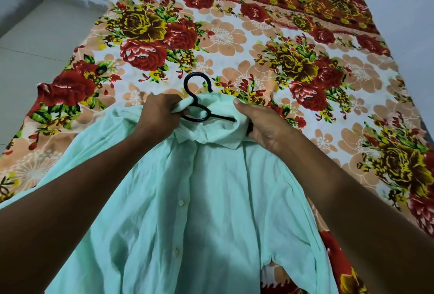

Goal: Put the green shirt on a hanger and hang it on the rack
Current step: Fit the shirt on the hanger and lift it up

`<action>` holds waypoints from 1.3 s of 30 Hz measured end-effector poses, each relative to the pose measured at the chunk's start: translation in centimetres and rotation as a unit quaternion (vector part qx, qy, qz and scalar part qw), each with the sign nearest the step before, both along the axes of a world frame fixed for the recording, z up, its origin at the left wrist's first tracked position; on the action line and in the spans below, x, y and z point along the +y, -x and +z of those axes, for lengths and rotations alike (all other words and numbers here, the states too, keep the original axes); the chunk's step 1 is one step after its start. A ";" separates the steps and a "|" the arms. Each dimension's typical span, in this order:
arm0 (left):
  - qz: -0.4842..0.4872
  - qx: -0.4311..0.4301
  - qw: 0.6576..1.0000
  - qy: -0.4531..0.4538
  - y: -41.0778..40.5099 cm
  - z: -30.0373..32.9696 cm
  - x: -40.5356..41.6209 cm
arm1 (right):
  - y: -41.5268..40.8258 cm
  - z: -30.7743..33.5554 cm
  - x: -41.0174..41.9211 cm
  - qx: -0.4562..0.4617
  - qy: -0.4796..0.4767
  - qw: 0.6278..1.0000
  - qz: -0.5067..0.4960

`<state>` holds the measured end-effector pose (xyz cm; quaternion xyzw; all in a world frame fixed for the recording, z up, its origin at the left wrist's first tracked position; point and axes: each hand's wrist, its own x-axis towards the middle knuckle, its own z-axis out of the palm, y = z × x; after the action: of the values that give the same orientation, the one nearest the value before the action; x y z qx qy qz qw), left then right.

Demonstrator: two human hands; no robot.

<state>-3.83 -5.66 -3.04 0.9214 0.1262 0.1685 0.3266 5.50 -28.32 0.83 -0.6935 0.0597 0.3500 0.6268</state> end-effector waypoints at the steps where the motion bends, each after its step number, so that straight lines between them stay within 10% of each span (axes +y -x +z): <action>1: 0.003 -0.002 1.000 0.000 0.0 0.0 0.0 | -0.1 0.0 0.3 -0.004 -0.012 1.000 -0.018; 6: 0.005 -0.009 1.000 -0.008 0.0 -0.3 0.0 | -0.3 0.1 0.4 0.056 -0.079 0.995 -0.015; 8: 0.010 -0.009 1.000 -0.012 0.1 -0.6 -0.1 | -0.2 0.2 0.1 0.032 0.031 0.999 0.027; 11: 0.018 -0.013 1.000 -0.018 0.5 -0.9 -0.2 | 0.0 0.3 -0.2 -0.177 0.291 0.930 0.142; 15: 0.013 -0.024 1.000 -0.014 1.4 -0.9 -0.3 | -0.5 0.3 0.8 -0.396 0.278 0.862 0.151; 20: 0.008 -0.032 0.999 -0.013 1.7 -0.7 -0.6 | -2.1 0.5 4.1 -0.304 0.214 0.892 0.257; 28: 0.004 -0.024 1.000 -0.007 1.5 -0.3 -0.5 | -3.8 1.5 5.5 0.031 0.086 0.986 0.137; 39: -0.040 0.030 0.988 0.144 1.7 2.1 0.0 | -4.5 0.2 5.3 -0.097 0.165 0.952 0.240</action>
<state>-5.57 -5.66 -0.95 0.8735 0.1221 0.1078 0.4587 10.04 -23.02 1.05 -0.8120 -0.1128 0.4061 0.4038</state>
